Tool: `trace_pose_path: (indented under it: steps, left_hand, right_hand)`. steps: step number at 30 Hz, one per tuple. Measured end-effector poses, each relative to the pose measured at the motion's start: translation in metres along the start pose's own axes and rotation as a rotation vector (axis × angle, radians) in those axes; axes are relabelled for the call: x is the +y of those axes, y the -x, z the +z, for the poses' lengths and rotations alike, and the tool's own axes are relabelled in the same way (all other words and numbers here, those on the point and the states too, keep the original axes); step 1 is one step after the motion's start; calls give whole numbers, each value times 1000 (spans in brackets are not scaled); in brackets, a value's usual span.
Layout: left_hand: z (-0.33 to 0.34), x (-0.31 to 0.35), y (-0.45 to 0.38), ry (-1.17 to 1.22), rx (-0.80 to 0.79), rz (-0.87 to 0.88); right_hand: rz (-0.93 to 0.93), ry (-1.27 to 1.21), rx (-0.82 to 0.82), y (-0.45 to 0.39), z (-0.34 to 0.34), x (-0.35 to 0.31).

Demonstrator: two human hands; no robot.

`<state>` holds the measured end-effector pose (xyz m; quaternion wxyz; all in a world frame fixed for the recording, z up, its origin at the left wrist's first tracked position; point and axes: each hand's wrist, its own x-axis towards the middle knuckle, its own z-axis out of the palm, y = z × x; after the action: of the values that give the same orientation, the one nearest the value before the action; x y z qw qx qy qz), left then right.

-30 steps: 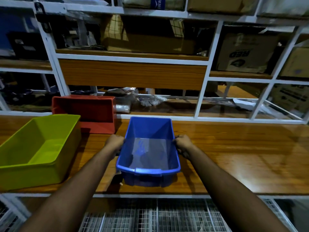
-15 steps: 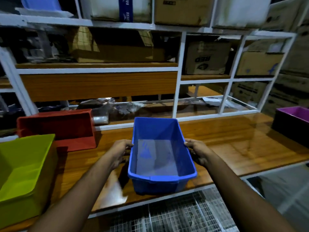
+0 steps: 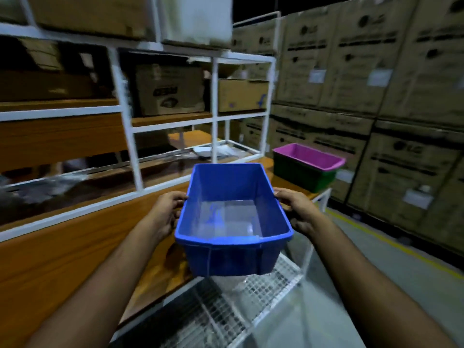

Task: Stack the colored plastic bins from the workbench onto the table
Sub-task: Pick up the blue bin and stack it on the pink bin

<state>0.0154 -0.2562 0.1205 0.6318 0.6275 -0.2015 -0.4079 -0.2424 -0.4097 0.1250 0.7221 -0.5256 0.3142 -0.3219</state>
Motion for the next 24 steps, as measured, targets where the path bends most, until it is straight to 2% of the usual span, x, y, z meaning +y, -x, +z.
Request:
trace_pose_path:
  steps: [6, 12, 24]
  left_hand:
    - [154, 17, -42, 72, -130, -28]
    - [256, 31, -96, 120, -208, 17]
    - [399, 68, -250, 219, -304, 68]
  right_hand:
    - [-103, -23, 96, -12, -139, -64]
    - [-105, -9, 216, -66, -245, -103]
    - [-208, 87, 342, -222, -348, -184]
